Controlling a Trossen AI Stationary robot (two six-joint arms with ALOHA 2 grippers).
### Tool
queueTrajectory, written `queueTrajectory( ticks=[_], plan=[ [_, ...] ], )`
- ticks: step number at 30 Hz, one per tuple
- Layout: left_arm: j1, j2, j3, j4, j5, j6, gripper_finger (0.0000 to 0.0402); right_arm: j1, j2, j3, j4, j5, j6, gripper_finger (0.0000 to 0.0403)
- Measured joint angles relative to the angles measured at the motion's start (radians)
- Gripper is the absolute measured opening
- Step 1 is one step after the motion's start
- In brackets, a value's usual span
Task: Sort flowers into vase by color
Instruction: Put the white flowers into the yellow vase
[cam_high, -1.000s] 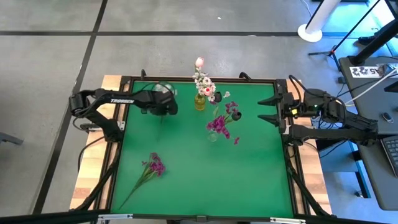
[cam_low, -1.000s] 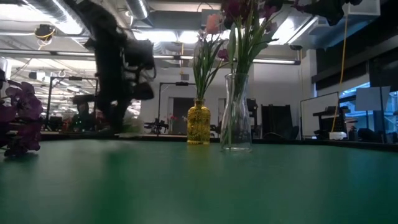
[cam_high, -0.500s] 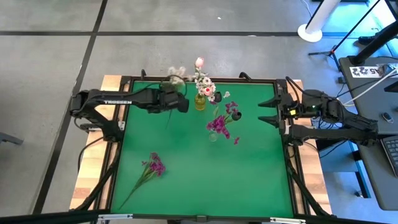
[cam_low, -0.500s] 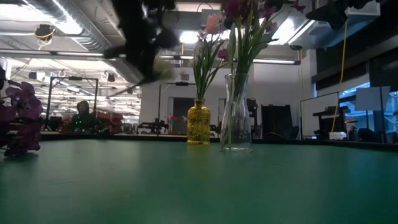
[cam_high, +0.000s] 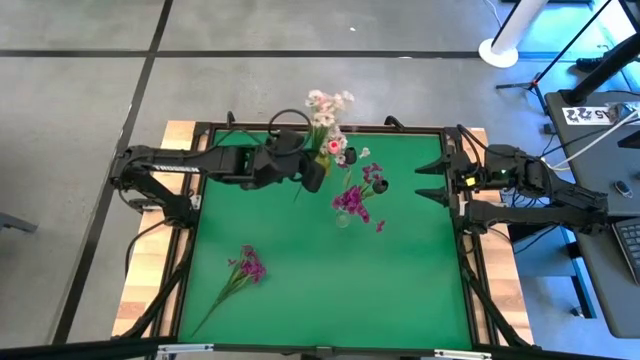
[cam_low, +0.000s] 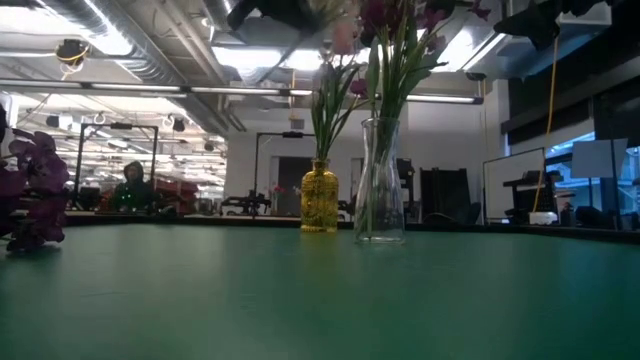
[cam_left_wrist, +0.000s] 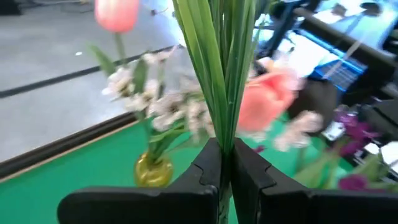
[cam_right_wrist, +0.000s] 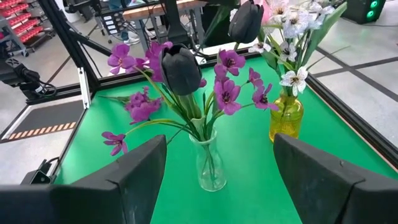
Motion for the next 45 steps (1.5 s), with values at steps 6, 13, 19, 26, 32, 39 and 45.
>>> queueTrajectory(
  ticks=[6,13,19,26,32,39,45],
  plan=[
    [-0.026,0.0,0.0,0.062,-0.006,0.07,0.0011,0.0,0.0,0.0,-0.002,0.0,0.001,0.0296],
    [-0.052,0.0,0.0,0.167,-0.014,0.172,0.0012,0.0,0.0,0.0,-0.017,0.008,0.001,0.0296],
    [-0.07,0.0,0.0,0.182,-0.012,0.193,0.0012,-0.001,0.0,0.0,-0.04,0.018,0.001,0.0296],
    [-0.089,0.0,0.0,0.278,0.065,0.266,0.0012,-0.001,0.0,0.0,-0.046,0.018,-0.003,0.0296],
    [-0.104,0.0,-0.01,0.392,0.109,0.357,0.0012,-0.001,0.0,0.0,-0.052,0.018,-0.017,0.0296],
    [-0.103,0.0,-0.117,0.614,0.111,0.449,0.0012,-0.001,0.0,0.0,-0.052,0.018,-0.018,0.0296],
    [-0.103,-0.013,-0.238,0.852,0.113,0.558,0.0013,-0.001,0.0,0.0,-0.054,0.018,-0.018,0.0296]
  ],
)
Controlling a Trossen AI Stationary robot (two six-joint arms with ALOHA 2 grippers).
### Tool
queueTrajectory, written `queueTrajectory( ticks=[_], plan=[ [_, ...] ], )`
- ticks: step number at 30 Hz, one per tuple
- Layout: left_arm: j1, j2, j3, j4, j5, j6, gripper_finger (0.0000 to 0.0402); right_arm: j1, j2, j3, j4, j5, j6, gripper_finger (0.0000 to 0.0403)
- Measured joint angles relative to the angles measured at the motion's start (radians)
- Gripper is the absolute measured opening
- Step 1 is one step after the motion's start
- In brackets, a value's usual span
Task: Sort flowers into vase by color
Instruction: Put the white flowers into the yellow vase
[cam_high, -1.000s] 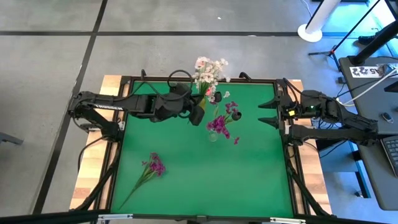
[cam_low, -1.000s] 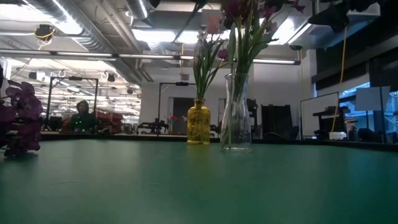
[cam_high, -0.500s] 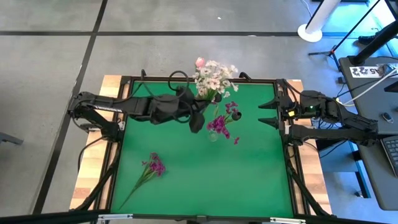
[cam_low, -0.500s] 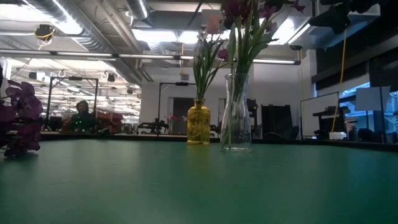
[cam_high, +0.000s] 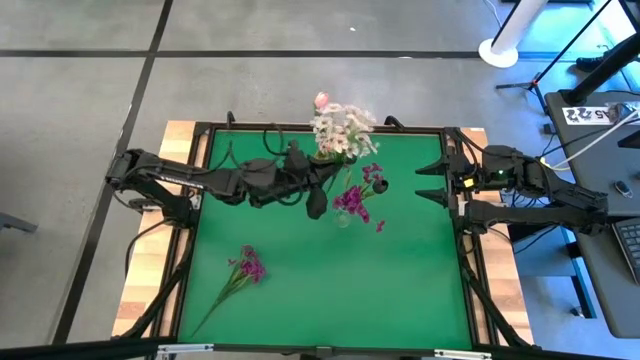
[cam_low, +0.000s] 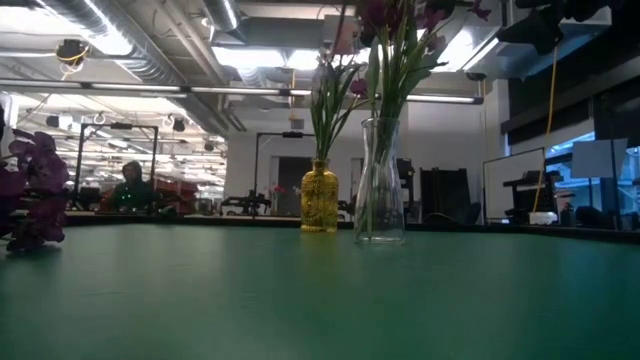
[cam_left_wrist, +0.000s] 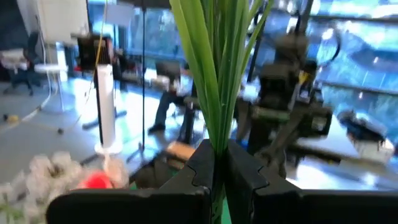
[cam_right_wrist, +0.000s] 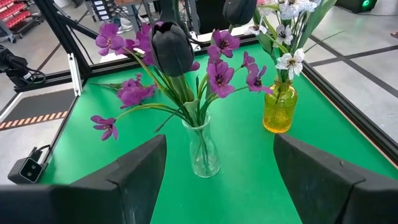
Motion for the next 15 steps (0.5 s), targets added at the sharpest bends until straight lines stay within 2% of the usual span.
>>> queueTrajectory(
  ticks=[6,12,15],
  plan=[
    [-0.022,-0.054,-0.037,0.024,-0.008,0.075,0.0013,0.0,0.0,0.0,-0.003,0.0,-0.003,0.0296],
    [-0.049,-0.123,-0.038,0.008,-0.124,0.202,0.0013,0.0,0.0,0.0,0.004,0.0,-0.005,0.0296],
    [-0.022,-0.151,-0.083,0.008,-0.132,0.224,0.0013,0.0,0.0,0.0,0.007,0.001,-0.006,0.0296]
  ],
)
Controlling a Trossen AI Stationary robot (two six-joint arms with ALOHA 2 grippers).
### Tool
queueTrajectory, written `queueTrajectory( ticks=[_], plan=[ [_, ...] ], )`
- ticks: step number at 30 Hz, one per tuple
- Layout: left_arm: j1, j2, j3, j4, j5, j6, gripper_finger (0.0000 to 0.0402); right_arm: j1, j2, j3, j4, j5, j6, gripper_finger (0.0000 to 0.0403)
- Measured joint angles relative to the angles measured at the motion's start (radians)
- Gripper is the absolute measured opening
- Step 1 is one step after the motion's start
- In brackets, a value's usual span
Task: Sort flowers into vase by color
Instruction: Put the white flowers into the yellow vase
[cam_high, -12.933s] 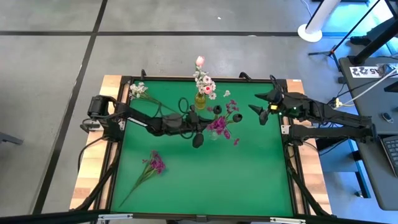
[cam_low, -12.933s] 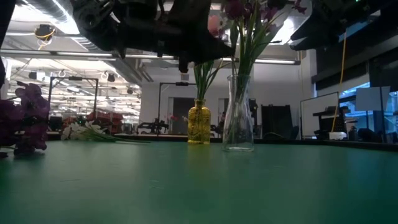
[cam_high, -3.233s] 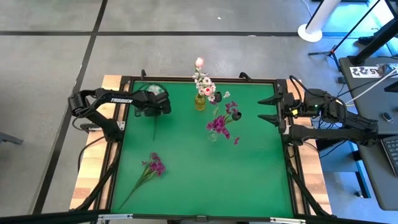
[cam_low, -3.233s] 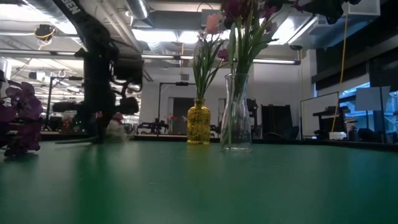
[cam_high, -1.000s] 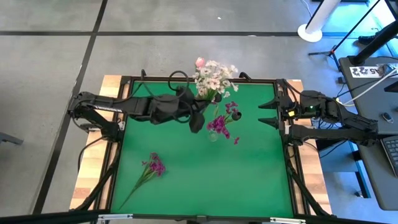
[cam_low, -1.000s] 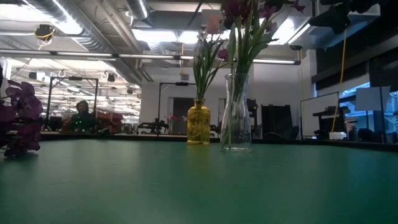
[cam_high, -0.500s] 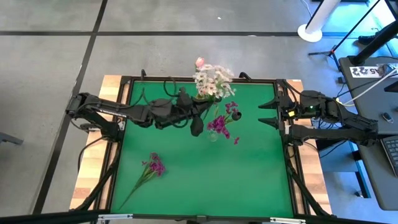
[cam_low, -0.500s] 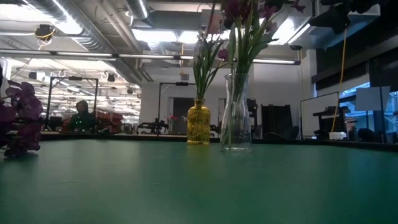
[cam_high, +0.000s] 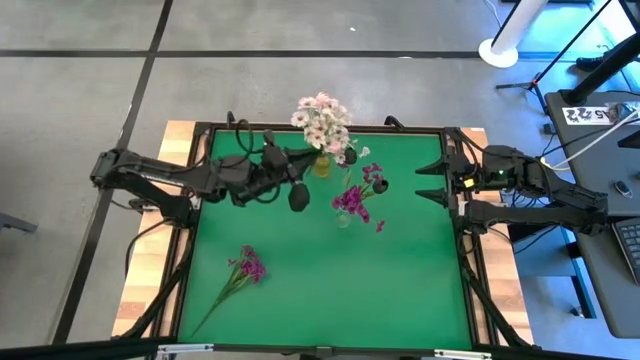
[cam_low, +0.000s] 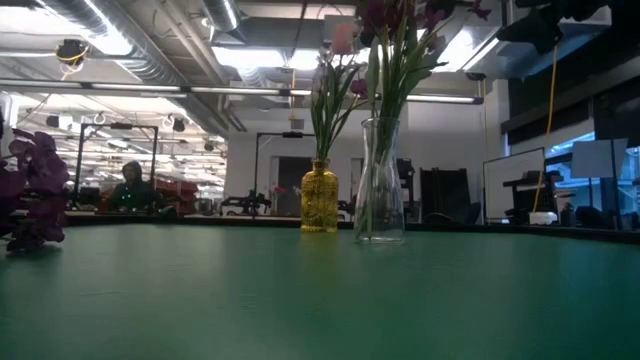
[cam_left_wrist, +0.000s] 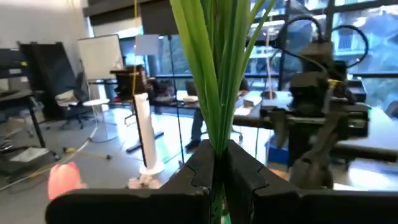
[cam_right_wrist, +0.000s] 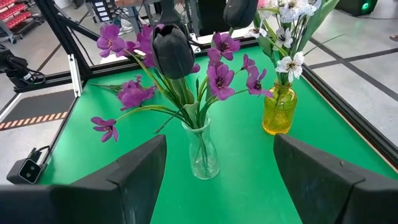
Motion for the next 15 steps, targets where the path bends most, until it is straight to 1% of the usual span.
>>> queueTrajectory(
  ticks=[3,6,12,15],
  plan=[
    [0.055,-0.037,-0.087,0.051,0.021,-0.009,0.0013,0.0,0.0,0.0,0.003,0.003,-0.006,0.0296],
    [0.126,-0.067,-0.204,0.184,0.09,-0.023,0.0013,0.001,0.0,0.0,0.003,0.025,-0.008,0.0296],
    [0.25,-0.107,-0.411,0.547,0.259,-0.043,0.0013,0.001,0.0,0.0,0.008,0.035,-0.008,0.0296],
    [0.29,-0.096,-0.481,0.622,0.307,-0.074,0.0013,0.001,0.0,0.0,0.007,0.045,-0.008,0.0296]
  ],
)
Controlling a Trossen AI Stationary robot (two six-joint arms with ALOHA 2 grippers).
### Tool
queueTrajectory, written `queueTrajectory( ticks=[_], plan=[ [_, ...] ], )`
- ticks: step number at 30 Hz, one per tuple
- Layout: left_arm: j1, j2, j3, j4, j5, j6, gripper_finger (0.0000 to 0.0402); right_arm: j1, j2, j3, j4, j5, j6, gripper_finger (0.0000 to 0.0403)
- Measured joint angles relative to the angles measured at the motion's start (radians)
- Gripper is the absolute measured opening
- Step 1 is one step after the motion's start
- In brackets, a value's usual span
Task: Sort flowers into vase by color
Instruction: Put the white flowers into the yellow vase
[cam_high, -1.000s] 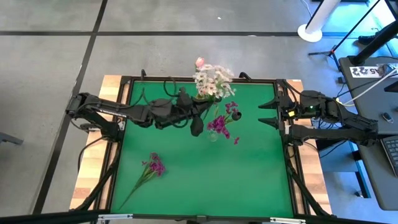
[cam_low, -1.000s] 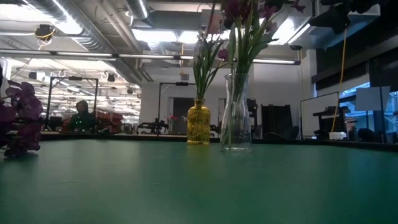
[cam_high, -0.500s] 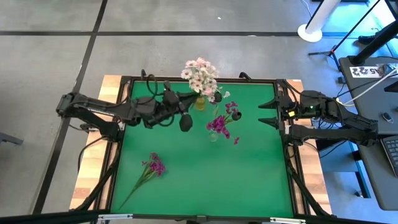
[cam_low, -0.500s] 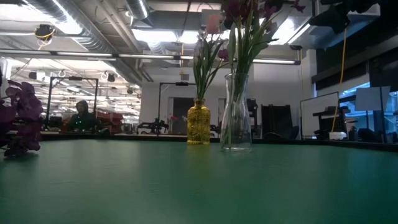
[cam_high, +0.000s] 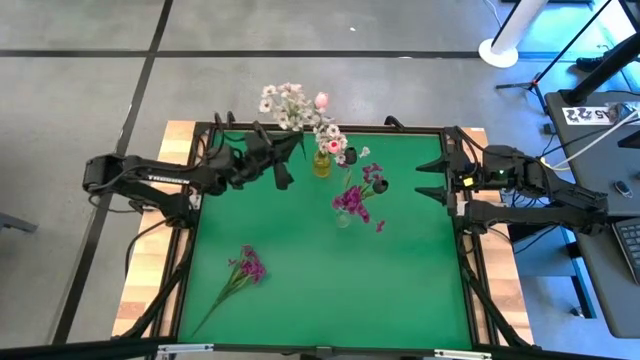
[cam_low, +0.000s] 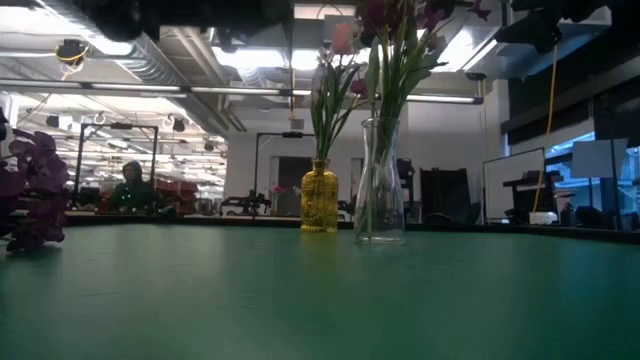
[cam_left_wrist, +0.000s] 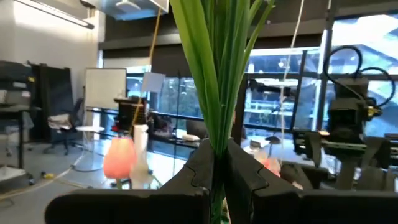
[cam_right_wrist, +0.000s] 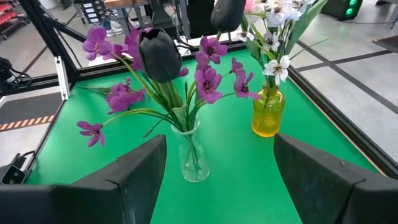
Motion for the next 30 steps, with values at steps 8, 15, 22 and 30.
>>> queueTrajectory(
  ticks=[8,15,22,30],
  plan=[
    [0.057,0.066,-0.07,0.158,0.064,-0.038,0.0013,0.0,0.0,0.0,0.008,0.042,-0.007,0.0296],
    [0.083,0.148,-0.07,0.235,0.066,-0.038,0.0013,0.0,0.0,0.0,0.028,0.066,-0.023,0.0296],
    [0.104,0.174,-0.07,0.279,0.093,-0.036,0.0013,0.0,0.0,0.0,0.028,0.072,-0.023,0.0296],
    [0.103,0.174,-0.07,0.279,0.144,-0.075,0.0013,-0.001,-0.005,0.0,-0.008,0.072,-0.055,0.0296]
  ],
)
